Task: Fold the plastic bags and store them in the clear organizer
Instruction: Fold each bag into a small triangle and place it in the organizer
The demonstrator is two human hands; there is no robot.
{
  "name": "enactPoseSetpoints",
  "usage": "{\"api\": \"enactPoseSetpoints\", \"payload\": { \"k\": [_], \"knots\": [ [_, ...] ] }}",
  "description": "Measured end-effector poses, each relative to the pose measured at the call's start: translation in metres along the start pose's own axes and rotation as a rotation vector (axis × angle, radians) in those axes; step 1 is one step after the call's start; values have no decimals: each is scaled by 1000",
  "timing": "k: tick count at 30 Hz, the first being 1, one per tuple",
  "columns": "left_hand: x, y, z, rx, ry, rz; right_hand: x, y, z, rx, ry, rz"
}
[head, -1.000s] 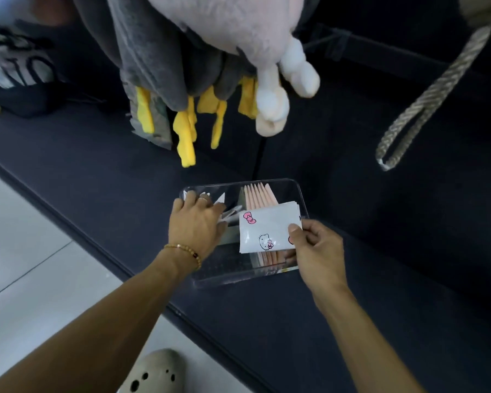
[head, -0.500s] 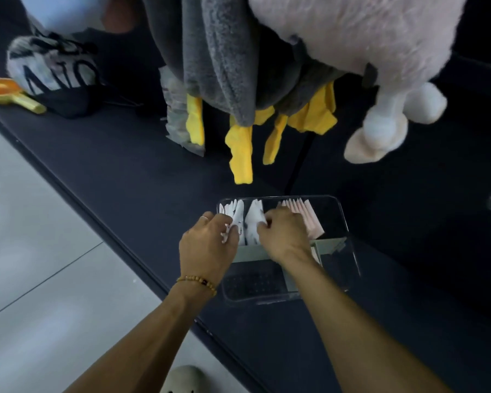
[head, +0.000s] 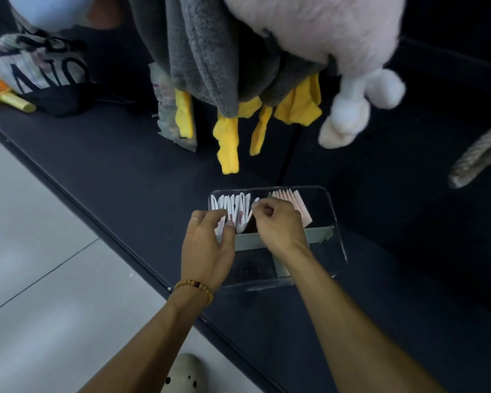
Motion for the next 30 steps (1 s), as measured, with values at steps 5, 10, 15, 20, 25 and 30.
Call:
{"api": "enactPoseSetpoints", "payload": {
  "k": [5, 10, 15, 20, 25, 30],
  "knots": [
    [11, -26, -39, -202, 61, -310, -65, -29, -43, 41, -101, 31],
    [63, -54, -105, -373, 280, -541, -164, -123, -121, 277, -343, 123],
    [130, -87, -183, -466, 502, -598, -258, -236, -242, 553, -611, 163],
    [200, -113, -266, -461, 739, -568, -316, -336, -378, 859, -742, 34],
    [252, -125, -328, -435, 920, -486, -324, -411, -467, 1036, -468, -164],
    [274, -126, -355, -369, 1031, -371, -309, -430, -478, 982, -313, -425]
  ]
}}
Point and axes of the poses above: each hand's wrist, its own z-axis towards the middle knuckle, its own x-axis out of the palm, y = z × x, the point moved 7 cm from there along z, towards the middle knuckle, and after that the axes turned 4 degrees about -z, right-handed, at the moved point
